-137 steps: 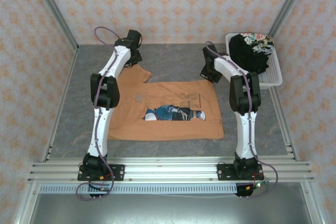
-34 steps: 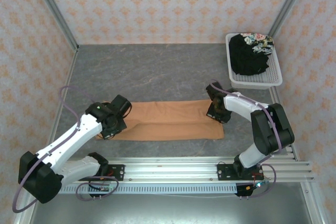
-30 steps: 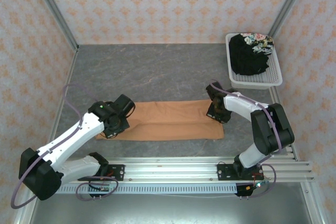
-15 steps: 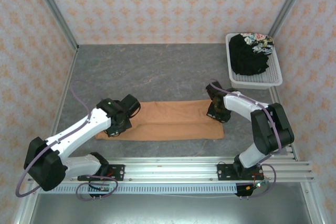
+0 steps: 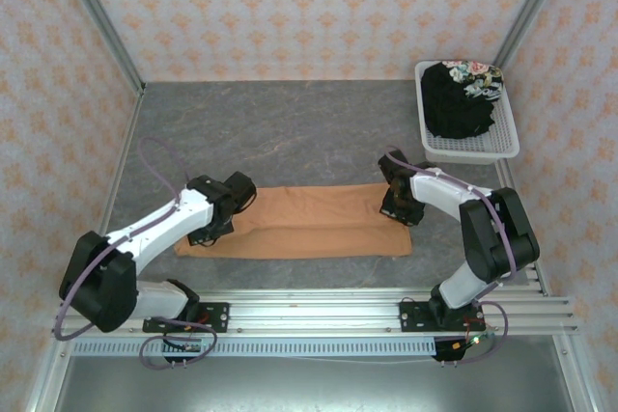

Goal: Fold and stack the t-shirts

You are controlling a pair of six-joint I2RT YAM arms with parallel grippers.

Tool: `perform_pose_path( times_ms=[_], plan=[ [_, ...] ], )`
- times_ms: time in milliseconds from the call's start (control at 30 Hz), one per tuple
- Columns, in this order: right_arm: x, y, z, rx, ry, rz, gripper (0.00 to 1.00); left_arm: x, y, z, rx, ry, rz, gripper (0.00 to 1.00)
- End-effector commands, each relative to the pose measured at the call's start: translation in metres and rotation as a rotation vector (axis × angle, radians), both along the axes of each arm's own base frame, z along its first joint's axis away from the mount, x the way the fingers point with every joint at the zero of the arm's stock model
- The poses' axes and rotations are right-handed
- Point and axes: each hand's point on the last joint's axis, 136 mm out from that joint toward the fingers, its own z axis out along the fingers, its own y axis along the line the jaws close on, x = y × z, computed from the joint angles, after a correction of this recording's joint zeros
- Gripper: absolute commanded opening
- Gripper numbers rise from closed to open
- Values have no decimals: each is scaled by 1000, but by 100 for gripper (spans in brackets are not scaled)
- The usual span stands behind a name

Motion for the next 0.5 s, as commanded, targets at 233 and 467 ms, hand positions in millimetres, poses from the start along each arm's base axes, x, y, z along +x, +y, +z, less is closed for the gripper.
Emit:
perform_pose_path(
  times_ms=[233, 467],
  plan=[
    [-15, -10, -13, -38, 72, -7, 7, 24, 32, -23, 135, 41, 47, 0],
    [-12, -8, -7, -30, 58, 3, 8, 36, 48, -16, 223, 80, 100, 35]
  ],
)
